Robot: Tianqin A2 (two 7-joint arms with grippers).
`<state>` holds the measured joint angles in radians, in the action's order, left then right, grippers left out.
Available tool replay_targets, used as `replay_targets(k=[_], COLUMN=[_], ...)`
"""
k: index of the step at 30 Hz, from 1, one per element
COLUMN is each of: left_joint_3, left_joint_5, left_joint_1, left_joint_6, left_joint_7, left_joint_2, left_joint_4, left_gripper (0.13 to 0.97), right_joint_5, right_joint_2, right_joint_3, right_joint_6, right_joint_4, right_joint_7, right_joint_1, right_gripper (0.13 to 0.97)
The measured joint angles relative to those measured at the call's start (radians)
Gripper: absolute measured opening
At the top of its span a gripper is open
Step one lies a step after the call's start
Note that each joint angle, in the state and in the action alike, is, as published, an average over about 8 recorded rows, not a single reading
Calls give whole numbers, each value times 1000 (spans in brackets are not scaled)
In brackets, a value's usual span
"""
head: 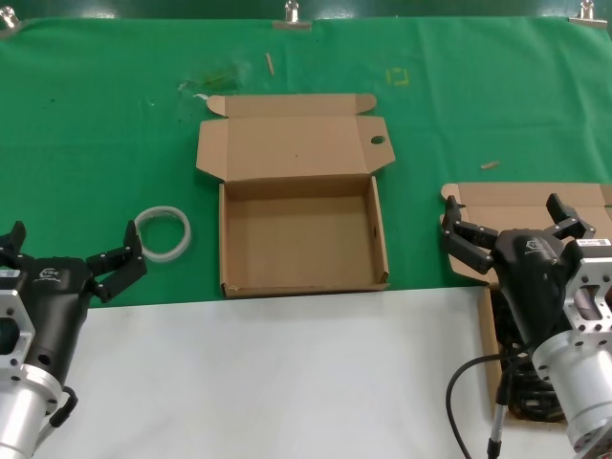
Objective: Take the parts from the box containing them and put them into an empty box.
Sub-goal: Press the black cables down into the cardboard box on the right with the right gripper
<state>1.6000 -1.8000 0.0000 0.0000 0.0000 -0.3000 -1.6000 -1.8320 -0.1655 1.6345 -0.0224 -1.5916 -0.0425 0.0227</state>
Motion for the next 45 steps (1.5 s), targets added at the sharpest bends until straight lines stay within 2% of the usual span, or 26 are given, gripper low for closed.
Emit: replay_targets(k=[11, 16, 21, 25, 37, 45], left_joint_3=[0, 0, 0, 0, 0, 0], left_joint_5=[0, 0, 0, 0, 0, 0], left_joint_1=[0, 0, 0, 0, 0, 0], left_joint_6=[0, 0, 0, 0, 0, 0], left_joint_7=[0, 0, 0, 0, 0, 0], left_joint_2=[0, 0, 0, 0, 0, 0], left_joint_4=[0, 0, 0, 0, 0, 0], left_gripper=[966, 966, 966, 966, 966, 966], right_joint_5=[0, -89, -272, -374, -519, -555], right_joint_2=[0, -2, 1, 5, 7, 7], right_joint_3=[0, 84, 214, 243, 144, 116], right_joint_6=[0, -98, -291, -437, -895, -1067], right_joint_4=[0, -14, -49, -94, -275, -239], right_joint_7=[0, -81, -264, -421, -964, -1330], right_joint_1=[0, 6, 12, -10, -120, -53], right_gripper=[966, 966, 966, 966, 966, 966])
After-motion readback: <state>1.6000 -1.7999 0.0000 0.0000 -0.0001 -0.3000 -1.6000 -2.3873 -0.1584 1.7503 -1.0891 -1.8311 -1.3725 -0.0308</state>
